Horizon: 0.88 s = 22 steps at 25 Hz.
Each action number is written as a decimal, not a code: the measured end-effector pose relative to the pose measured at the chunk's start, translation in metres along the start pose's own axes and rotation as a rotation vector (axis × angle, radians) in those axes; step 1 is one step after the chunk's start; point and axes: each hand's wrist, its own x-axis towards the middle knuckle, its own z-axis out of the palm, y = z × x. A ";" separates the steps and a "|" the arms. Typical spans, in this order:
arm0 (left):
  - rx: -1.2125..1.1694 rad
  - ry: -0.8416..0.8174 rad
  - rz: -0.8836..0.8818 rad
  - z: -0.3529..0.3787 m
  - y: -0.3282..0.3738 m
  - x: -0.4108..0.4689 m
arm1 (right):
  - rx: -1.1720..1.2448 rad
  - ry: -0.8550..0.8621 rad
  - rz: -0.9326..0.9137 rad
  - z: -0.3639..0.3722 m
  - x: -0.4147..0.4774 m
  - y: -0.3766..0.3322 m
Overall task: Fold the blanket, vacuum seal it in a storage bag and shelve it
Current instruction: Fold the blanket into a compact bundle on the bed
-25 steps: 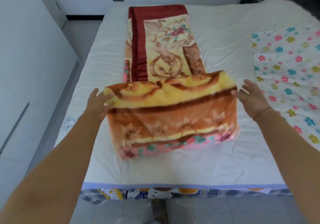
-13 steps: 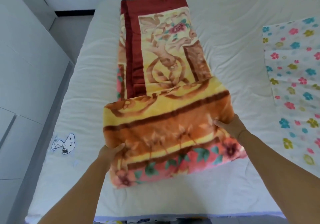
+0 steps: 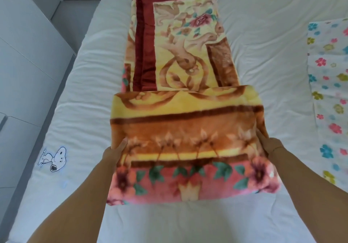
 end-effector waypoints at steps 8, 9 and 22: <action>-0.016 -0.371 -0.134 -0.028 -0.035 -0.023 | 0.186 -0.501 0.114 -0.029 -0.007 0.074; 0.017 -0.389 -0.133 -0.033 -0.045 -0.032 | 0.146 -0.543 0.209 -0.034 -0.019 0.093; -0.182 -0.409 -0.038 -0.053 -0.081 -0.101 | 0.323 -0.064 -0.164 -0.025 -0.105 0.103</action>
